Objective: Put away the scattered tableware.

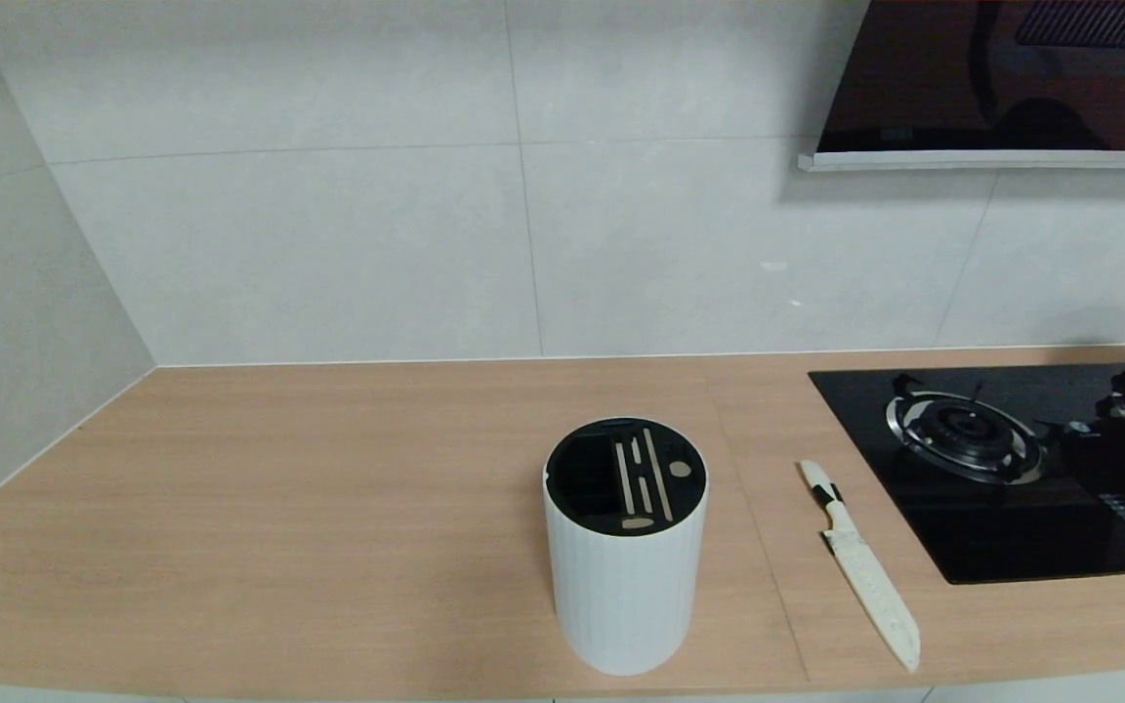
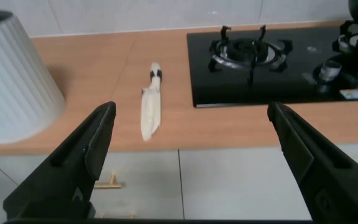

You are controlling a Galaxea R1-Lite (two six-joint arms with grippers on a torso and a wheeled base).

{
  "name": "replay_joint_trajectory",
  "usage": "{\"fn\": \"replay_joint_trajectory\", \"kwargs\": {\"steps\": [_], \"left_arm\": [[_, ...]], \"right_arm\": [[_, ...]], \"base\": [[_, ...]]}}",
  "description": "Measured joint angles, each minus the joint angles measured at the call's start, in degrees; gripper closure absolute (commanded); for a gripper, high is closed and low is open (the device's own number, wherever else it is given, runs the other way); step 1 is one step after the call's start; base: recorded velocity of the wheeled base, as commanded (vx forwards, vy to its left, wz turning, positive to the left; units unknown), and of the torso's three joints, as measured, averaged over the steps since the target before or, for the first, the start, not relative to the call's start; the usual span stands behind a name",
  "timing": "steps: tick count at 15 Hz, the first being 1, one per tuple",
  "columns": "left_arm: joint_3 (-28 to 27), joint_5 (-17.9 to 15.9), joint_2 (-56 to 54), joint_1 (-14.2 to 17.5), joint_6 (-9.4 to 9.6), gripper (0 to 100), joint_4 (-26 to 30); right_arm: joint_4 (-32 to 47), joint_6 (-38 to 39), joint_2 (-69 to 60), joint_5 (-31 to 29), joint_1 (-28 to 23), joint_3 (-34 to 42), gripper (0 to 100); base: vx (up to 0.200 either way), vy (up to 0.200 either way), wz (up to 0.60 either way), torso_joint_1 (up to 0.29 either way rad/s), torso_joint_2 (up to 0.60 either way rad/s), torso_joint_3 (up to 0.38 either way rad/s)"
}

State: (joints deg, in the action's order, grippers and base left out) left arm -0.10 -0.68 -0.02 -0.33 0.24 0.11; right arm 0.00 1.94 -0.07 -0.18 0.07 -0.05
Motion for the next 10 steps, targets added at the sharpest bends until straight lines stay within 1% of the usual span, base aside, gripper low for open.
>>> {"fn": "replay_joint_trajectory", "kwargs": {"steps": [2,3,10], "left_arm": [[0.00,-0.02,0.00,0.00,0.00,0,0.00],[0.00,-0.02,0.00,0.00,0.02,0,-0.09],[0.00,-0.02,0.00,-0.02,0.00,0,-0.01]], "right_arm": [[0.00,0.00,0.00,0.00,0.00,-0.02,0],[0.00,0.00,0.00,0.00,0.00,-0.02,0],[0.00,-0.02,0.00,0.00,-0.02,0.02,0]], "base": [[0.000,0.000,0.00,0.185,-0.39,-0.207],[0.000,0.000,0.00,0.085,-0.19,-0.076],[0.000,0.000,0.00,0.005,-0.01,-0.003]]}}
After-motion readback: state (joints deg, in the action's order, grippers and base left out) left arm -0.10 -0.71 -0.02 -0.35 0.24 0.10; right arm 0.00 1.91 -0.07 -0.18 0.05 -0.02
